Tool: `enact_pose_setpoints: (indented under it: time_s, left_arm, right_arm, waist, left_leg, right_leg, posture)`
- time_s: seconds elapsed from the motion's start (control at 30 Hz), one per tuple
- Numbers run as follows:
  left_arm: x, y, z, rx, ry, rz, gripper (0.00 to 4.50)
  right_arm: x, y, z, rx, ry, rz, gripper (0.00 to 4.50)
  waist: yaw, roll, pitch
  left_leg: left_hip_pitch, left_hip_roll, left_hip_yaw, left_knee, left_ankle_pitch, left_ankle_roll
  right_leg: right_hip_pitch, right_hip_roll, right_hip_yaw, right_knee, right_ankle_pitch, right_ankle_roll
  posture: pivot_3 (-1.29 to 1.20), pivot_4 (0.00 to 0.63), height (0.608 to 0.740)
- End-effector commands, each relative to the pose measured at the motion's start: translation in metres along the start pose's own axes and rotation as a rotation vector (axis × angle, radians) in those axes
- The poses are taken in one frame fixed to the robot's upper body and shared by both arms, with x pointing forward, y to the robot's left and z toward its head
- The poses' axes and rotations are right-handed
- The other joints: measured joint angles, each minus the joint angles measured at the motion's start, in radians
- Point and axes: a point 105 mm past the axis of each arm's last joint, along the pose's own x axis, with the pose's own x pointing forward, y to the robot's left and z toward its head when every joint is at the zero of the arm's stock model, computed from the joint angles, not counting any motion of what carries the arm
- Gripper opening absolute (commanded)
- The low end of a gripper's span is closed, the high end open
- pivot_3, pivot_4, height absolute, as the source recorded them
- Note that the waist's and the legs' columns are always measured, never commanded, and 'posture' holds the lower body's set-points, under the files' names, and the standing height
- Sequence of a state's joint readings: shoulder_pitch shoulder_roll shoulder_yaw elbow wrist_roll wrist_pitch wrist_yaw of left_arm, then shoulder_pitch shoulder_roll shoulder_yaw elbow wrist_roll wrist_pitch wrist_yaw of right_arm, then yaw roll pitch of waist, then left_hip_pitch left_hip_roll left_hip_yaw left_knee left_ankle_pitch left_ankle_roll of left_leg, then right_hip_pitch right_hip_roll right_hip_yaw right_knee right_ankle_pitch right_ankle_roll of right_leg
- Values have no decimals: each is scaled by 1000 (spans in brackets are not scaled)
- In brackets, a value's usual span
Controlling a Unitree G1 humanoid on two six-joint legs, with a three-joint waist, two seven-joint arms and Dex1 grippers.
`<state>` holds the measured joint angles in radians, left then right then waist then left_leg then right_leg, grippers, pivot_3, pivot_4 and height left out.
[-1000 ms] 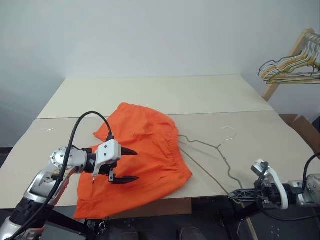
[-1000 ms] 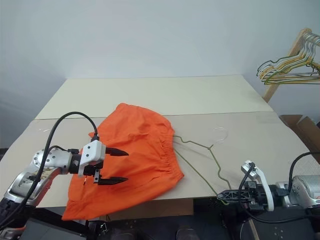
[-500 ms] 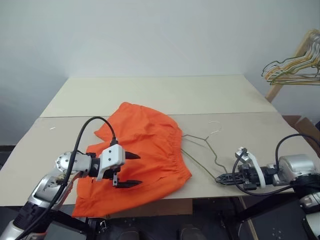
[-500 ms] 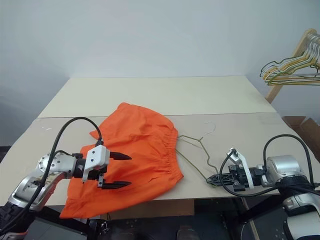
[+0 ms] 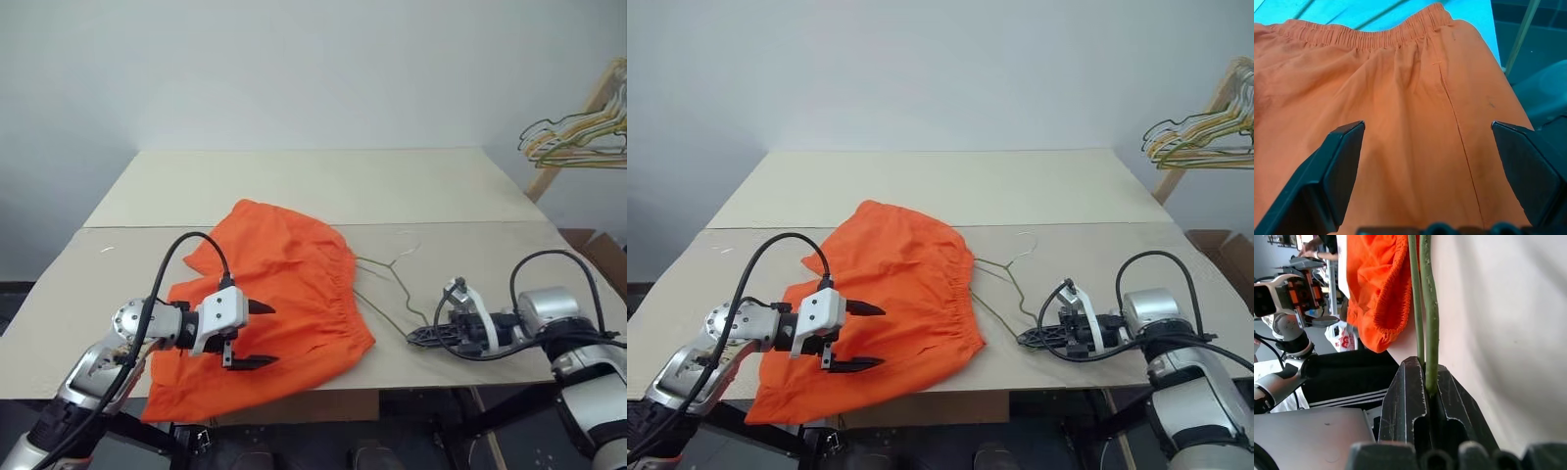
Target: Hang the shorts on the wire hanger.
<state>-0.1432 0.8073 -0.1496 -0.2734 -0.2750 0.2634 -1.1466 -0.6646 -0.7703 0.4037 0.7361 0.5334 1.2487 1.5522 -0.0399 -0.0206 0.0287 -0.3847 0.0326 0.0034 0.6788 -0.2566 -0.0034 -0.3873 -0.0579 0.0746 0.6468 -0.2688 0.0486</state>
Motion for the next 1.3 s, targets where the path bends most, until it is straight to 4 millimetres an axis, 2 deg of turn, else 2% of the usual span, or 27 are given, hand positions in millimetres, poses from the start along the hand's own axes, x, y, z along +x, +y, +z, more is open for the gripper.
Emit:
enact_pose_setpoints:
  time_s: [0.03, 0.4, 0.53, 0.73, 0.9, 1.0, 1.03, 1.13, 1.2, 1.3]
  left_arm:
    - [-1, 3, 6, 49, 3, 13, 4492]
    - [4, 6, 4, 57, 8, 25, 4492]
    - [5, 5, 3, 58, 8, 28, 4492]
    - [7, 4, 2, 53, 4, 26, 4492]
    - [12, 15, 5, 73, -11, 90, 4492]
    - [12, 18, 6, 79, -15, 107, 4492]
    - [11, 18, 6, 78, -13, 110, 4492]
    - [10, 16, 3, 73, -7, 110, 4492]
    - [10, 15, 3, 72, -7, 109, 4492]
    - [7, 17, 6, 78, -16, 117, 4492]
  right_arm:
    - [3, 12, -1, -34, 21, 85, 0]
    - [16, 12, 39, 12, -157, 62, 0]
    - [19, 13, 39, -18, -155, 71, 0]
    - [23, 27, 38, -82, -115, 111, 0]
    - [26, 16, 53, -92, -192, -4, 0]
    - [18, 16, 66, -172, -283, -30, 0]
    - [14, 19, 68, -254, -308, -31, 0]
    - [9, 23, 68, -374, -320, -48, 0]
    - [8, 27, 67, -488, -315, -86, 0]
    - [5, 39, 67, -771, -344, -190, 0]
  waist:
    - [-1, 0, 0]
    - [-15, 0, 0]
    - [-13, 0, 0]
    - [-15, 0, 0]
    - [-20, 0, -1]
    - [-23, 0, -1]
    - [-23, 0, -1]
    - [-22, 0, -1]
    - [-23, 0, 0]
    - [-22, 1, -1]
  left_leg:
    - [0, 0, 0, 0, 0, 0]
    - [1, 1, -1, -1, 0, 0]
    - [1, 0, -1, 0, 0, 0]
    - [0, 0, -1, -1, 0, 0]
    - [1, 0, -1, -1, 0, 0]
    - [1, 0, -1, -1, 0, 0]
    - [0, 0, -1, -1, 0, 0]
    - [-1, 0, -2, -1, 0, 0]
    - [-1, 0, -2, -1, 0, 0]
    - [-1, 0, -2, -1, 0, 0]
  right_leg:
    - [0, 0, 0, 0, 0, 0]
    - [0, 1, 0, 1, 0, -1]
    - [0, 1, 0, 1, 1, -1]
    - [-1, 1, 0, 1, 1, -1]
    - [0, 1, 0, 1, 1, -1]
    - [0, 1, -1, 1, 1, -1]
    - [0, 1, -1, 1, 1, -1]
    - [-1, 0, -1, 1, 0, -1]
    - [-1, 0, -1, 1, 0, -1]
    - [-1, 0, -1, 1, 0, -1]
  posture:
    - [-17, 0, 740]
    - [-25, 0, 740]
    - [-22, 0, 740]
    - [-26, 0, 740]
    - [-39, 0, 740]
    - [-33, 0, 740]
    - [-33, 0, 740]
    - [-34, 0, 740]
    - [-36, 0, 740]
    - [-43, 0, 740]
